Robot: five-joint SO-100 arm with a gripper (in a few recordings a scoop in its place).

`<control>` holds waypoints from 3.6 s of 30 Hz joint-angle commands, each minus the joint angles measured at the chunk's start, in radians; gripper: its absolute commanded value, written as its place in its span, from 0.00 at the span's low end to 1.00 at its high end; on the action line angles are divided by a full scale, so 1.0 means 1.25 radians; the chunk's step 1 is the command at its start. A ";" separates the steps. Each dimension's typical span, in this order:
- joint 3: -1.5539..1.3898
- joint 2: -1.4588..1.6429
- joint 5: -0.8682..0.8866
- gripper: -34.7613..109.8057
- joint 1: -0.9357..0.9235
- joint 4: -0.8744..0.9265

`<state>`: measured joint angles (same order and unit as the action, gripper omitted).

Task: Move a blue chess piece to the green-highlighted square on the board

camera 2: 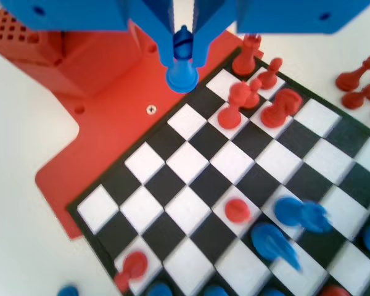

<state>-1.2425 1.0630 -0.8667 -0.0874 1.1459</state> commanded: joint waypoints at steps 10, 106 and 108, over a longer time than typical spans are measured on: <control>0.094 -0.060 -0.018 0.25 -0.002 0.001; -0.686 1.338 -0.708 0.25 0.080 0.476; -0.717 1.354 -0.701 0.25 0.083 0.443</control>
<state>-2.1031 2.7075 -1.7380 -0.0061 1.7441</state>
